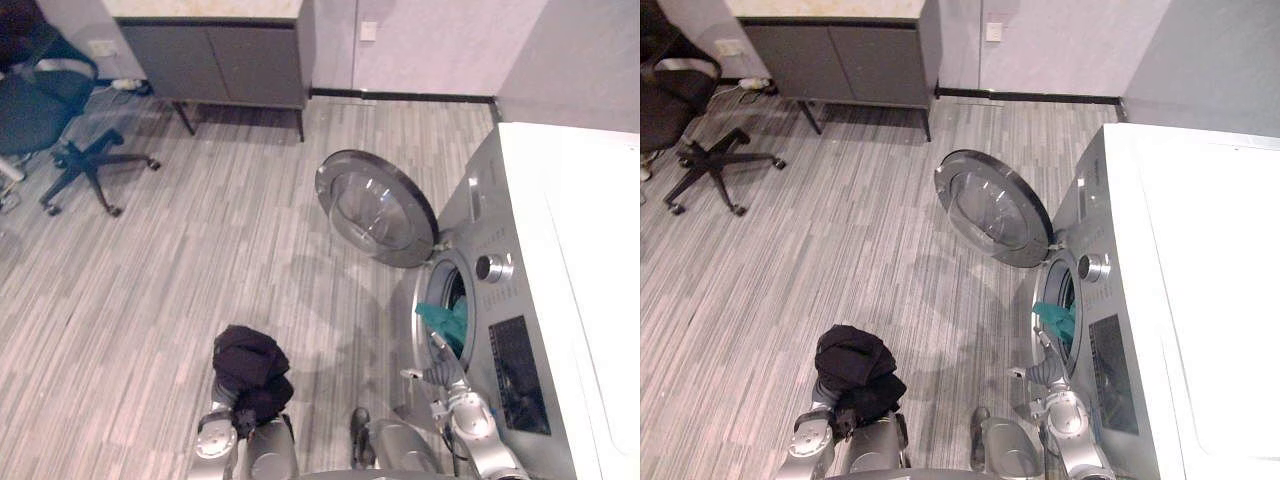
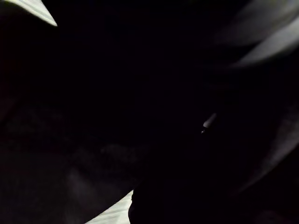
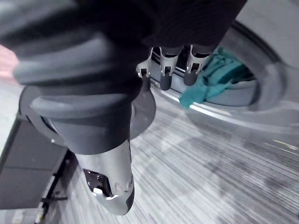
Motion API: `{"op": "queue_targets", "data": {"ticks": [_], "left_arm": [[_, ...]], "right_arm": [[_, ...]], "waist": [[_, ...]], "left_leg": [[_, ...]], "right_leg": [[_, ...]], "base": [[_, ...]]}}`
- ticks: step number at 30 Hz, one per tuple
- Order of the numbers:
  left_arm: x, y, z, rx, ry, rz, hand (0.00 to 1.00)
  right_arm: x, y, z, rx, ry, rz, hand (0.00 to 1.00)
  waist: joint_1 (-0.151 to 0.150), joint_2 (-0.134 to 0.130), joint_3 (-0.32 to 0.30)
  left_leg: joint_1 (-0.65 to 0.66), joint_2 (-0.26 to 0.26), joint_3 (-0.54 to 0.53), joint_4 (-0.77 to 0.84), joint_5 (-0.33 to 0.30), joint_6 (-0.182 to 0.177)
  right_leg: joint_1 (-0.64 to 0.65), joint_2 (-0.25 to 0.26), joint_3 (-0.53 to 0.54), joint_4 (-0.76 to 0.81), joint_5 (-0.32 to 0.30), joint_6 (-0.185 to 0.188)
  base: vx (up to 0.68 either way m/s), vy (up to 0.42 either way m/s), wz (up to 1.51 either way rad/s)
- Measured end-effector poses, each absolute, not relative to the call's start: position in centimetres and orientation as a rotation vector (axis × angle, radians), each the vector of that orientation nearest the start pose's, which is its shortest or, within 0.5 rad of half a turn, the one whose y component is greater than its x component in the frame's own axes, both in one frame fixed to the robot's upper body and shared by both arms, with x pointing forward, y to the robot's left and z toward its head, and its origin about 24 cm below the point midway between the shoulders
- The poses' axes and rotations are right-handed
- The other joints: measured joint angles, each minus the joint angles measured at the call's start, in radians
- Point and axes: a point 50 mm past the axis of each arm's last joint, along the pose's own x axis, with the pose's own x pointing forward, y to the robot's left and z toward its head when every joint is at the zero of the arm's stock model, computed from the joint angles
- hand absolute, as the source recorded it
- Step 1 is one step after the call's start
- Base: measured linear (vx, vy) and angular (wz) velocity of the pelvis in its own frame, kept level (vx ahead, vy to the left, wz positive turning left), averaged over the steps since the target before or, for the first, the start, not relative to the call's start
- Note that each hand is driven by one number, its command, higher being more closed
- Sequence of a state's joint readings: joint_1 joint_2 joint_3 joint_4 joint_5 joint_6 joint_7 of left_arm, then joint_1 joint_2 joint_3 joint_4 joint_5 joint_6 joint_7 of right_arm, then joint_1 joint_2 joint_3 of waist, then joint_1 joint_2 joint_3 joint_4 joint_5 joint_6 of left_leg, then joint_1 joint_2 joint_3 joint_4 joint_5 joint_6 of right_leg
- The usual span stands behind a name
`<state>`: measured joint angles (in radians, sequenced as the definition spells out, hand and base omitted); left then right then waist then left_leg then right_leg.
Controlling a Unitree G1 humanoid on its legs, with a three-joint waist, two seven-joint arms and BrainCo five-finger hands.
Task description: Pick up the laundry basket with both hands and put the clothes into the washing machine.
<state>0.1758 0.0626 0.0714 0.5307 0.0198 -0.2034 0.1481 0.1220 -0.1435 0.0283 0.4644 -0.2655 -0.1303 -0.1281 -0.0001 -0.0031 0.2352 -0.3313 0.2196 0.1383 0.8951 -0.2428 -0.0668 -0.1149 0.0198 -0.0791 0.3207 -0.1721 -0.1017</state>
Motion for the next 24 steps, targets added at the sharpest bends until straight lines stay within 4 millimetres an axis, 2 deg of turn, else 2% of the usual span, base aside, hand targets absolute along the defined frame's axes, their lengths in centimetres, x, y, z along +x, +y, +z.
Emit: {"op": "queue_targets", "data": {"ticks": [3, 5, 6, 7, 8, 10, 11, 12, 13, 14, 15, 16, 18, 19, 20, 22, 23, 24], "left_arm": [[17.0, 19.8, -8.5, 0.115, 0.478, 0.25, 1.0], [17.0, 19.5, -8.6, 0.117, 0.479, 0.237, 1.0], [17.0, 19.3, -8.6, 0.119, 0.479, 0.23, 1.0], [16.8, 18.8, -8.8, 0.115, 0.487, 0.216, 1.0], [16.7, 18.7, -8.8, 0.118, 0.492, 0.211, 1.0], [16.9, 18.9, -8.7, 0.13, 0.483, 0.204, 1.0], [17.1, 18.6, -8.5, 0.131, 0.476, 0.188, 1.0], [17.2, 18.5, -8.5, 0.132, 0.475, 0.181, 1.0], [17.3, 18.6, -8.4, 0.146, 0.467, 0.165, 1.0], [17.3, 18.9, -8.3, 0.157, 0.465, 0.166, 1.0], [17.2, 19.1, -8.3, 0.163, 0.468, 0.169, 1.0], [17.0, 19.5, -8.3, 0.171, 0.472, 0.175, 1.0], [17.1, 20.2, -8.3, 0.181, 0.47, 0.191, 1.0], [17.1, 20.7, -8.3, 0.184, 0.473, 0.21, 1.0], [17.2, 20.9, -8.2, 0.182, 0.473, 0.214, 1.0], [17.3, 21.1, -8.4, 0.18, 0.481, 0.221, 1.0], [17.0, 21.1, -8.7, 0.176, 0.497, 0.218, 1.0], [16.9, 21.1, -8.9, 0.176, 0.508, 0.219, 1.0]], "right_arm": [[19.1, -19.2, -7.1, -0.414, 0.439, -0.056, 0.0], [19.0, -19.1, -7.2, -0.413, 0.446, -0.058, 0.0], [18.9, -19.1, -7.3, -0.412, 0.45, -0.058, 0.0], [18.4, -19.3, -7.5, -0.413, 0.462, -0.063, 0.0], [18.0, -19.2, -7.7, -0.4, 0.479, -0.076, 0.0], [17.3, -18.3, -8.0, -0.368, 0.493, -0.077, 0.0], [16.8, -17.9, -8.3, -0.359, 0.508, -0.073, 0.0], [16.9, -17.8, -8.2, -0.355, 0.506, -0.073, 0.0], [17.2, -17.6, -8.1, -0.351, 0.494, -0.07, 0.0], [17.8, -17.4, -7.9, -0.349, 0.481, -0.064, 0.0], [18.1, -17.3, -7.9, -0.35, 0.477, -0.06, 0.0], [18.6, -17.1, -8.1, -0.352, 0.485, -0.048, 0.0], [19.1, -16.9, -8.7, -0.367, 0.513, -0.02, 0.0], [19.4, -17.1, -8.9, -0.38, 0.525, -0.013, 0.0], [19.7, -17.2, -8.9, -0.386, 0.525, -0.011, 0.0], [19.4, -18.0, -9.4, -0.411, 0.556, -0.015, 0.0], [19.1, -18.7, -9.6, -0.425, 0.573, -0.024, 0.0], [18.9, -19.0, -9.8, -0.433, 0.584, -0.025, 0.0]], "waist": [[0.025, -0.003, 0.002], [0.027, 0.003, -0.002], [0.028, 0.007, -0.004], [0.041, 0.027, -0.018], [0.053, 0.005, -0.025], [0.037, -0.041, -0.049], [0.04, -0.052, -0.056], [0.041, -0.053, -0.057], [0.043, -0.055, -0.058], [0.042, -0.056, -0.059], [0.041, -0.055, -0.058], [0.042, -0.056, -0.058], [0.041, -0.053, -0.057], [0.034, -0.04, -0.057], [0.032, -0.038, -0.056], [0.015, -0.035, -0.055], [0.015, -0.031, -0.054], [0.016, -0.031, -0.054]], "left_leg": [[-0.032, -0.079, -0.119, -0.266, 0.004, -0.006], [-0.023, -0.131, -0.236, -0.46, 0.035, -0.04], [-0.018, -0.131, -0.254, -0.494, 0.05, -0.049], [0.0, -0.113, -0.257, -0.534, 0.114, -0.05], [-0.002, -0.117, -0.208, -0.474, 0.13, -0.038], [0.002, -0.144, -0.126, -0.428, 0.077, -0.002], [0.017, -0.145, -0.072, -0.413, 0.051, 0.023], [0.025, -0.144, -0.045, -0.41, 0.039, 0.033], [0.047, -0.137, 0.03, -0.415, 0.02, 0.055], [0.074, -0.132, 0.098, -0.44, 0.016, 0.062], [0.096, -0.13, 0.137, -0.458, 0.015, 0.065], [0.141, -0.127, 0.208, -0.493, 0.012, 0.071], [0.187, -0.113, 0.281, -0.514, 0.008, 0.077], [0.194, -0.098, 0.287, -0.52, 0.008, 0.077], [0.2, -0.093, 0.293, -0.527, 0.009, 0.077], [0.211, -0.075, 0.307, -0.541, 0.017, 0.065], [0.211, -0.053, 0.308, -0.523, 0.02, 0.059], [0.203, -0.041, 0.306, -0.491, 0.022, 0.056]], "right_leg": [[0.039, 0.008, 0.089, -0.034, -0.005, 0.008], [0.057, 0.006, 0.169, -0.011, -0.063, 0.069], [0.056, 0.01, 0.192, 0.006, -0.077, 0.081], [0.051, 0.027, 0.242, 0.046, -0.118, 0.112], [0.041, 0.015, 0.287, 0.095, -0.17, 0.136], [0.007, -0.035, 0.327, 0.158, -0.196, 0.169], [-0.016, -0.048, 0.335, 0.181, -0.19, 0.187], [-0.028, -0.06, 0.328, 0.195, -0.184, 0.198], [-0.065, -0.088, 0.298, 0.217, -0.166, 0.231], [-0.086, -0.124, 0.217, 0.223, -0.143, 0.237], [-0.094, -0.15, 0.144, 0.22, -0.135, 0.224], [-0.094, -0.199, -0.018, 0.208, -0.125, 0.203], [-0.063, -0.242, -0.246, 0.141, -0.116, 0.185], [-0.048, -0.238, -0.297, 0.098, -0.082, 0.176], [-0.045, -0.23, -0.309, 0.083, -0.071, 0.169], [-0.03, -0.19, -0.288, 0.016, -0.037, 0.166], [-0.01, -0.161, -0.272, -0.036, -0.013, 0.159], [-0.003, -0.156, -0.261, -0.052, -0.007, 0.157]], "base": [[0.32, 0.125, -1.07], [0.3, 0.233, -1.18], [0.31, 0.332, -1.32], [0.33, 0.436, -1.51], [0.27, 0.371, -1.45], [0.23, 0.324, -1.02], [0.2, 0.304, -1.07], [0.15, 0.297, -1.38], [0.12, 0.277, -1.51], [0.11, 0.291, -1.62], [0.08, 0.207, -1.7], [0.05, 0.15, -1.56], [0.03, 0.076, -1.43], [0.02, 0.016, -0.92], [0.02, -0.024, -0.82], [0.02, -0.08, -0.56], [0.03, -0.116, -0.44], [0.03, -0.116, -0.5]]}}
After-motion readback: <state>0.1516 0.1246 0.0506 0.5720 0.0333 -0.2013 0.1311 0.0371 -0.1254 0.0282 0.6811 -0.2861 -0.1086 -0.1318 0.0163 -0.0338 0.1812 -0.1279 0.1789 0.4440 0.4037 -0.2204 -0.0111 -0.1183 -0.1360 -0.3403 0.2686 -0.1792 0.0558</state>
